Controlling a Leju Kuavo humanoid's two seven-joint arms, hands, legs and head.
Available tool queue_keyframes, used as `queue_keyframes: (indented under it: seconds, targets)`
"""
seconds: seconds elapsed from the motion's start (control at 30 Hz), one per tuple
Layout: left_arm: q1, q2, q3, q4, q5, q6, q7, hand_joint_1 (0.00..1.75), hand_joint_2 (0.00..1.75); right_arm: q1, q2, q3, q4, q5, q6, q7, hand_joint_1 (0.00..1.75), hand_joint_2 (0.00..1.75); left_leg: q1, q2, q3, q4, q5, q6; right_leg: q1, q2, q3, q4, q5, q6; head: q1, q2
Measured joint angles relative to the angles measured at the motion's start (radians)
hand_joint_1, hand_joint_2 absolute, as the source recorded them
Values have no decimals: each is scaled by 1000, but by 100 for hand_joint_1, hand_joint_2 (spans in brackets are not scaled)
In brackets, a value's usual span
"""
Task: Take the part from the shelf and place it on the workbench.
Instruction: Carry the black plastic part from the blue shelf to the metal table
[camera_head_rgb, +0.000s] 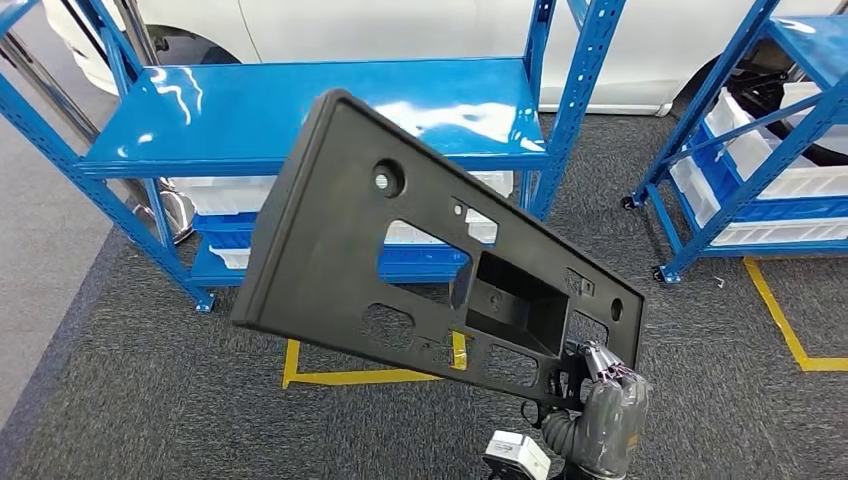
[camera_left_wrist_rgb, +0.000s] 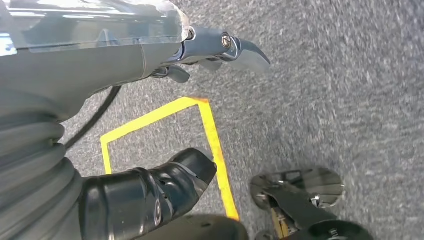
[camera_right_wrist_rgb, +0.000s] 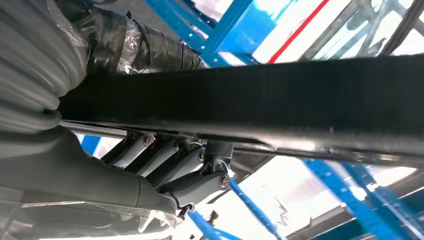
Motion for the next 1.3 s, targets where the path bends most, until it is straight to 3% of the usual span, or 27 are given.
queue_keyframes:
  seconds: [0.07,0.1,0.17,0.23,0.3,0.37,0.43,0.5,0.53,0.57,0.6,0.63,0.73,0.77,0.83,0.9,0.93,1.0,1.07,1.13,1.17,1.2,1.27,1.3]
  targets:
    - [0,0,0,0,0,0,0,0,175,3,0,-3,0,-6,0,0,175,175,1,-1,-30,106,-50,-4,2,9,-12,3,8,-2,0,0]
    - [0,-1,0,0,0,0,1,0,175,5,0,-4,0,-7,0,1,175,175,1,-1,-25,117,-46,-4,2,16,-18,6,10,-1,0,0]
    - [0,-1,0,0,0,1,1,0,175,8,0,-7,0,-8,0,2,175,175,2,-8,36,30,8,-3,2,33,-26,14,13,2,0,0]
    - [1,-1,1,0,0,2,1,0,175,9,0,-10,-1,-10,0,4,175,175,4,-43,112,-95,46,2,2,50,-36,23,14,7,0,0]
    - [3,-1,1,0,0,2,1,0,175,9,1,-12,-4,-11,-1,7,175,175,5,-68,139,-147,45,7,2,67,-46,27,20,19,0,0]
    - [2,-2,2,0,0,2,1,0,175,12,1,-14,-8,-11,-1,8,175,175,7,-55,137,-157,47,14,2,83,-54,29,27,32,0,0]
    - [1,-3,2,0,0,3,1,0,175,16,1,-18,-11,-12,-1,8,175,175,10,-34,137,-167,53,27,4,60,-71,58,7,43,2,0]
    - [2,-4,3,0,0,3,1,0,175,18,1,-23,-14,-16,-1,6,175,175,8,-11,136,-171,57,38,3,20,-117,157,-49,52,4,0]
    - [3,-4,5,0,0,3,1,0,175,19,1,-26,-14,-19,-1,4,175,175,7,2,135,-171,57,41,1,10,-147,222,-79,55,5,0]
    - [4,-4,6,0,0,3,2,0,175,22,1,-29,-14,-22,-1,2,175,175,6,14,134,-170,57,41,-1,6,-171,275,-96,59,5,0]
    - [5,-4,7,0,0,3,2,0,175,24,1,-32,-14,-25,-1,-1,175,175,6,27,134,-169,56,41,-3,3,-180,298,-95,61,5,0]
    - [4,-4,8,0,0,4,2,0,175,27,1,-36,-15,-28,-1,-3,175,175,5,39,134,-169,55,41,-4,0,-172,286,-78,62,5,0]
    - [3,-5,9,0,0,5,2,0,175,32,2,-46,-22,-36,-1,-9,175,175,5,64,140,-167,50,36,-2,-41,-82,114,10,54,5,0]
    - [3,-5,10,0,0,6,2,0,175,32,3,-48,-25,-38,-1,-11,175,175,2,69,141,-165,47,33,4,-60,-59,67,23,50,5,0]
    - [3,-5,12,0,0,6,2,0,175,33,6,-52,-30,-40,-1,-14,175,175,-3,83,141,-163,45,26,13,-78,-48,33,21,41,5,0]
    - [2,-5,15,0,0,6,2,0,175,36,9,-55,-33,-40,-2,-16,175,175,-5,102,142,-164,43,18,15,-60,-53,27,23,31,4,0]
    - [1,-6,16,0,0,6,2,0,175,39,10,-57,-35,-41,-2,-16,175,175,-4,97,142,-160,37,14,13,-50,-53,23,26,25,4,0]
    - [-1,-6,18,0,0,6,2,0,175,42,13,-60,-39,-41,-3,-16,175,175,-2,54,123,-111,-3,6,6,-30,-52,14,33,12,4,0]
    - [1,-6,21,0,0,6,2,0,175,42,17,-62,-41,-42,-3,-18,175,175,0,8,69,14,-70,2,5,-10,-54,13,37,5,4,0]
    - [4,-6,22,0,0,6,3,0,175,44,20,-66,-41,-44,-3,-22,175,175,0,-1,20,120,-102,0,6,14,-57,17,38,4,4,0]
    - [5,-6,23,0,0,6,3,0,175,46,21,-68,-41,-45,-3,-25,175,175,0,-2,15,126,-90,0,5,27,-58,19,38,4,4,0]
    - [5,-6,23,0,0,7,4,0,175,48,22,-70,-42,-48,-3,-28,175,175,1,-5,32,87,-57,1,5,41,-58,23,38,4,4,0]
    - [5,-6,24,0,0,9,4,0,175,52,26,-77,-45,-57,-3,-39,175,175,4,-41,87,-45,15,3,5,66,-62,32,36,8,4,0]
    - [5,-6,24,0,1,11,4,0,175,54,28,-80,-48,-61,-3,-45,175,175,6,-63,109,-100,35,5,5,78,-68,38,37,12,4,0]
